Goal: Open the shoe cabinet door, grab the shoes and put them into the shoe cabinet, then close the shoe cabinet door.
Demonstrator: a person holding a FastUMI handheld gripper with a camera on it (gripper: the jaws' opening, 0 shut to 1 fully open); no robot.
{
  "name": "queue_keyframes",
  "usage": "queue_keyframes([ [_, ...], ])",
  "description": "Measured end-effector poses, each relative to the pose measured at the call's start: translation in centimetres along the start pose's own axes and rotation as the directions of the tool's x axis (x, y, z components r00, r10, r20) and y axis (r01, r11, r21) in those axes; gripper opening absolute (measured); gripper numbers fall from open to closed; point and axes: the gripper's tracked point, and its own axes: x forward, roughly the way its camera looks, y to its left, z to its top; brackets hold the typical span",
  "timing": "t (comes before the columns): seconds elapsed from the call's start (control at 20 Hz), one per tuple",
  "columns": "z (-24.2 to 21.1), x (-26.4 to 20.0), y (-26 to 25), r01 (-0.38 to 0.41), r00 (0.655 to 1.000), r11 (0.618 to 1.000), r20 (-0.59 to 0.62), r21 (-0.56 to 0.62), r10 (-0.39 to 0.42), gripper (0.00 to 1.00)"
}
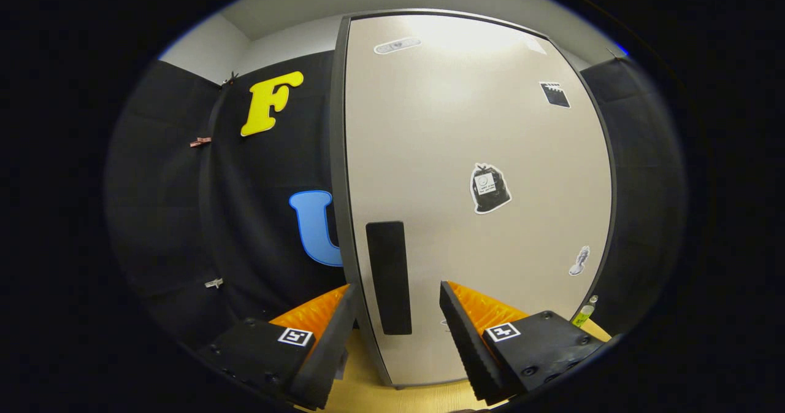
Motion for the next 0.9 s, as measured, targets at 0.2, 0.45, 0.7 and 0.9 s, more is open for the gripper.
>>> queue_keyframes([
  [0.2,-0.5,1.5,0.0,0.027,1.0,1.0,-0.005,-0.008,-0.027,0.72],
  [0.45,-0.7,2.6,0.0,0.05,0.999,0.999,-0.005,-0.008,-0.05,0.66],
  [0.7,-0.9,3.3,0.0,0.066,0.998,0.998,-0.004,-0.017,-0.066,0.41],
  [0.9,-1.0,3.3,0.0,0.076,0.997,0.997,-0.003,-0.027,-0.076,0.36],
])
